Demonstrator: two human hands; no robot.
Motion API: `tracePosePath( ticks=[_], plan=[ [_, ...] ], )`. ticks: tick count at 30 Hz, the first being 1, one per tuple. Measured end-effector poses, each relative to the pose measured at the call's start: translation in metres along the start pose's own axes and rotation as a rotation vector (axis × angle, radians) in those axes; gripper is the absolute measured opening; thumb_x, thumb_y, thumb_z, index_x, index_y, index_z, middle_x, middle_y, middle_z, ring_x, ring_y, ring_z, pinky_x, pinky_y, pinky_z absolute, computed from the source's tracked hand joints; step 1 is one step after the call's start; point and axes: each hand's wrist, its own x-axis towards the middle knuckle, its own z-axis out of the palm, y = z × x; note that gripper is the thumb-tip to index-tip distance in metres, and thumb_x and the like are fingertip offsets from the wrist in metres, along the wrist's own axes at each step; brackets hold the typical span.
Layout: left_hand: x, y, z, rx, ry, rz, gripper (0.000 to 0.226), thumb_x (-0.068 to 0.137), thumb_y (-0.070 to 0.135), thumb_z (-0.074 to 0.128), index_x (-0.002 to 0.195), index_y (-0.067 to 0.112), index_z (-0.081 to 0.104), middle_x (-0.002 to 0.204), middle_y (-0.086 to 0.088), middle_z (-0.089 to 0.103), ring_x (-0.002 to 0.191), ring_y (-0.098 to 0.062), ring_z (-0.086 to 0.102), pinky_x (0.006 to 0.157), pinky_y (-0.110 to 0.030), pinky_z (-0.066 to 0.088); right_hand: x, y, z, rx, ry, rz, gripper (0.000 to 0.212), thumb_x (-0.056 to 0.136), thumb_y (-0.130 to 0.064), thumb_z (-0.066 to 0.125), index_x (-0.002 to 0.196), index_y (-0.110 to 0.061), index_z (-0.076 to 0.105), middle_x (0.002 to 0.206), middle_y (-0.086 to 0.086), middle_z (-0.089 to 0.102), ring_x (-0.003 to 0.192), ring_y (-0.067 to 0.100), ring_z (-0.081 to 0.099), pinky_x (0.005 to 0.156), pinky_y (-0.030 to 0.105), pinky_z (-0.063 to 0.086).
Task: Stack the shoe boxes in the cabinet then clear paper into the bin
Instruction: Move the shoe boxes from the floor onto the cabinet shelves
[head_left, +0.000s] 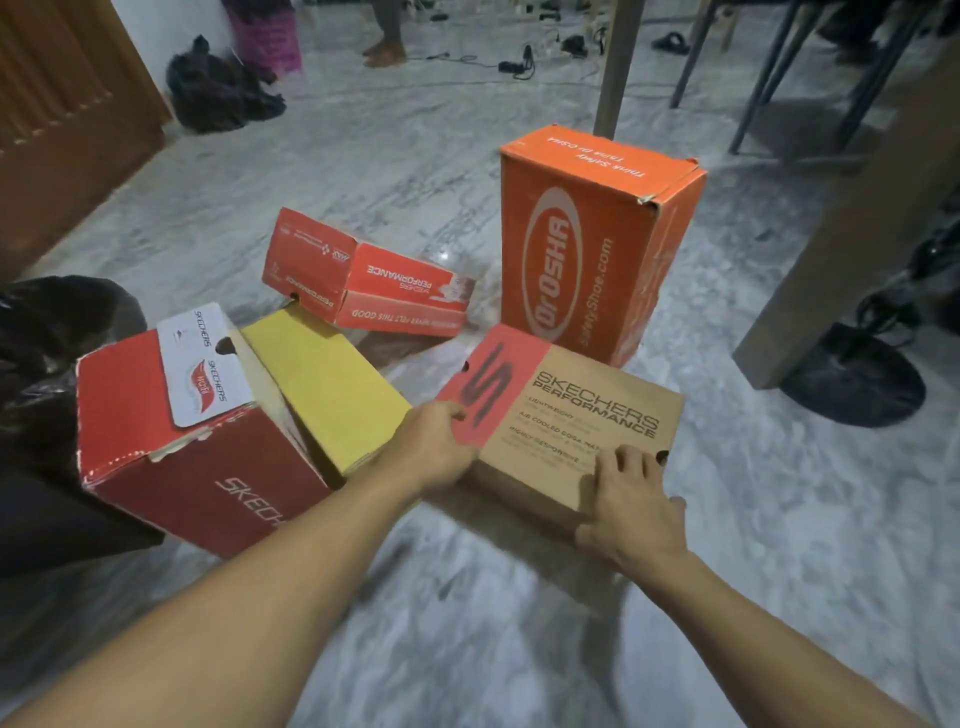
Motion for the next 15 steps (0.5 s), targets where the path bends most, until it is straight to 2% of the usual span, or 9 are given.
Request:
tracePosePath(
  ticks=[4, 7, 9, 12, 15],
  plan=[
    [0.002, 0.007, 0.019, 0.005, -0.014, 0.029, 0.049, 0.081, 0.017, 0.07, 0.127, 0.007, 0.057, 0.125, -0.01, 0.06, 0.111, -0.025, 0.059, 0.08, -0.018, 0.04, -0.005, 0.044, -0.003, 0.069, 0.051, 0.073, 0.051, 0.067, -0.026, 0.067, 0.106, -0.02, 0.034, 0.125, 0.001, 0.033, 0.124, 0.024, 0.03, 0.089, 0.047, 0.047],
    [0.004, 0.005, 0.036, 0.054, -0.056, 0.015, 0.051, 0.077, 0.028, 0.073, 0.122, 0.01, 0.056, 0.127, -0.015, 0.049, 0.118, -0.031, 0.051, 0.089, -0.029, 0.041, -0.005, 0.067, -0.004, 0.194, 0.068, 0.07, 0.045, 0.068, -0.019, 0.068, 0.1, -0.02, 0.036, 0.125, -0.001, 0.036, 0.122, 0.021, 0.031, 0.083, 0.037, 0.051],
    [0.007, 0.004, 0.044, 0.09, -0.091, 0.023, 0.04, 0.075, 0.031, 0.071, 0.11, 0.015, 0.06, 0.119, -0.013, 0.048, 0.113, -0.03, 0.053, 0.088, -0.034, 0.045, -0.004, 0.071, -0.005, 0.264, 0.07, 0.057, 0.045, 0.065, -0.018, 0.069, 0.098, -0.023, 0.039, 0.123, -0.004, 0.036, 0.122, 0.019, 0.031, 0.08, 0.034, 0.051],
    [0.013, 0.003, 0.05, 0.159, -0.09, 0.043, 0.021, 0.078, 0.019, 0.062, 0.098, 0.012, 0.061, 0.108, -0.004, 0.047, 0.109, -0.028, 0.053, 0.087, -0.037, 0.047, -0.001, 0.067, -0.005, 0.318, 0.07, -0.038, 0.045, 0.062, -0.021, 0.069, 0.099, -0.023, 0.044, 0.118, -0.006, 0.037, 0.118, 0.017, 0.033, 0.086, 0.028, 0.045],
    [0.023, 0.009, 0.05, 0.161, -0.08, 0.054, 0.02, 0.084, 0.011, 0.054, 0.1, 0.013, 0.065, 0.106, -0.005, 0.055, 0.109, -0.028, 0.054, 0.087, -0.033, 0.046, 0.003, 0.054, -0.008, 0.331, -0.003, -0.197, 0.048, 0.064, -0.032, 0.067, 0.109, -0.022, 0.052, 0.119, -0.005, 0.037, 0.117, 0.014, 0.033, 0.091, 0.022, 0.035]
  ],
)
